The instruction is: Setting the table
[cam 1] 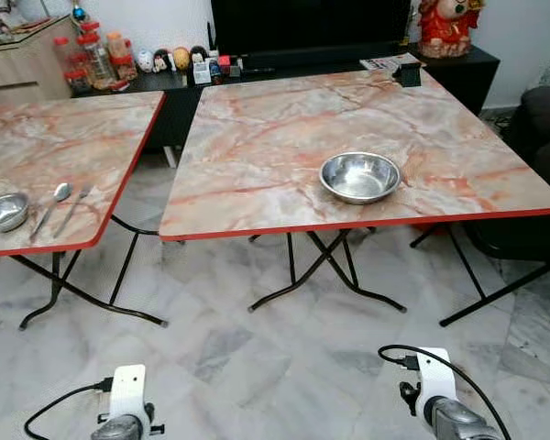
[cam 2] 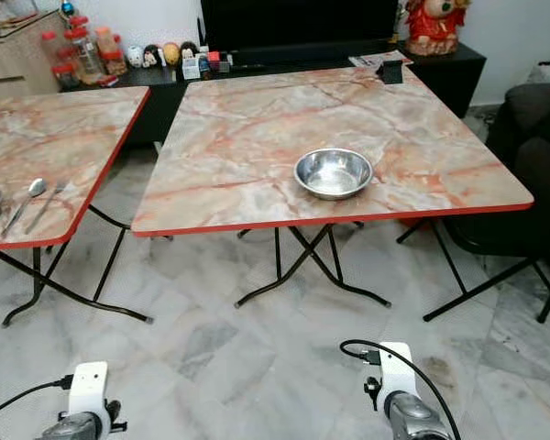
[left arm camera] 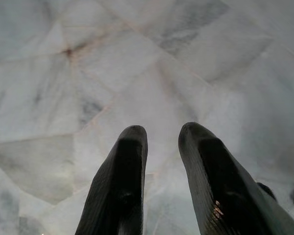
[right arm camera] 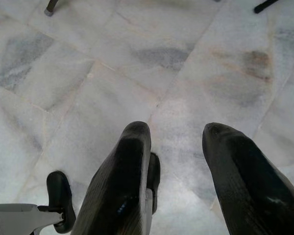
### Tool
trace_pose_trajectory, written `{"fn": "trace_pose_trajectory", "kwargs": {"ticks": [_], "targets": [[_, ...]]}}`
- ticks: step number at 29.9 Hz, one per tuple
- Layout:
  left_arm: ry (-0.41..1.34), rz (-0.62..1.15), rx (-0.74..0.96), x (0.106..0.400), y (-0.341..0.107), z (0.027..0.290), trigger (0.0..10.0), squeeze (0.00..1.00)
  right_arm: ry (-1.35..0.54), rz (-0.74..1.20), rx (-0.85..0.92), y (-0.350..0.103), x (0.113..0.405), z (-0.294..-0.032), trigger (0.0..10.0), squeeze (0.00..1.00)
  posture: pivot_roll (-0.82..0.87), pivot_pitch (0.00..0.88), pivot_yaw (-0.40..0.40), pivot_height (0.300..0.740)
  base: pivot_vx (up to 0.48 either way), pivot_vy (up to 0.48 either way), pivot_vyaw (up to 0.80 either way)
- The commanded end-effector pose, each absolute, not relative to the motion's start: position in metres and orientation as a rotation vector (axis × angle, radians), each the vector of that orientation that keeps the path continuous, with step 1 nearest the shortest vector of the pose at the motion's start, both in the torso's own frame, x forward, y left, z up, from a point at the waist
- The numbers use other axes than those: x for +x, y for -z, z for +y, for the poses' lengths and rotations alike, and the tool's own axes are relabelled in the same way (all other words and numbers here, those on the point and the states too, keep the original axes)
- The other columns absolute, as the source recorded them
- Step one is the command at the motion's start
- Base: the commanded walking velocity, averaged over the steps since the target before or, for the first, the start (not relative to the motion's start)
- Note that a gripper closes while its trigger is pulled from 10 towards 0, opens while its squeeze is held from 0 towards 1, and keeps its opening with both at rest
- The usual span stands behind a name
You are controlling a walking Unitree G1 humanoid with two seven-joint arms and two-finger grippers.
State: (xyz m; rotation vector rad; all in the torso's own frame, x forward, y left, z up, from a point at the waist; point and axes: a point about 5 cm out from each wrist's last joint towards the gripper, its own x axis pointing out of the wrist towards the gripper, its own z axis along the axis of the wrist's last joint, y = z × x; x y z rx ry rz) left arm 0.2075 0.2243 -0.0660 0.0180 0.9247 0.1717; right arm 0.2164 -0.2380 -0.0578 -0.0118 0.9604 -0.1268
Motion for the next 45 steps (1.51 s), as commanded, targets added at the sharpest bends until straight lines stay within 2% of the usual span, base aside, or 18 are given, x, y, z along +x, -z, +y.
{"fn": "trace_pose_trajectory", "kwargs": {"ticks": [1, 5, 15, 22, 31, 36, 45], "targets": [[-0.161, 0.921, 0.023, 0.212, 0.064, 0.223, 10.0, 0.0, 0.134, 0.941, -0.007, 0.054, 0.221, -0.24, 10.0, 0.0, -0.1, 0.0, 0.073, 0.736, 0.345, 0.0, 0.0], [-0.164, 0.922, 0.021, 0.212, 0.064, 0.224, 10.0, 0.0, 0.125, 0.94, -0.012, 0.054, 0.221, -0.24, 10.0, 0.0, -0.09, 0.0, 0.072, 0.736, 0.371, 0.0, 0.0], [-0.191, 0.924, 0.023, 0.205, 0.061, 0.249, 10.0, 0.0, 0.111, 0.937, -0.026, 0.053, 0.223, -0.24, 10.0, 0.0, -0.1, 0.0, 0.067, 0.736, 0.402, 0.0, 0.0], [-0.184, 0.908, 0.014, 0.214, 0.059, 0.239, 10.0, 0.0, 0.096, 0.936, -0.048, 0.051, 0.225, -0.242, 10.0, 0.0, -0.09, 0.0, 0.061, 0.736, 0.361, 0.0, 0.0], [-0.185, 0.903, -0.002, 0.217, 0.059, 0.229, 10.0, 0.0, 0.105, 0.931, -0.04, 0.051, 0.225, -0.242, 10.0, 0.0, -0.1, 0.0, 0.061, 0.736, 0.0, 0.0, 0.0], [-0.2, 0.928, -0.004, 0.208, 0.063, 0.237, 10.0, 0.0, 0.109, 0.934, -0.037, 0.051, 0.224, -0.243, 10.0, 0.0, -0.1, 0.0, 0.059, 0.736, 0.0, 0.0, 0.0], [-0.2, 0.94, 0.003, 0.203, 0.065, 0.24, 10.0, 0.0, 0.103, 0.938, -0.038, 0.052, 0.222, -0.243, 10.0, 0.0, -0.1, 0.0, 0.058, 0.736, 0.0, 0.403, 0.0]]}}
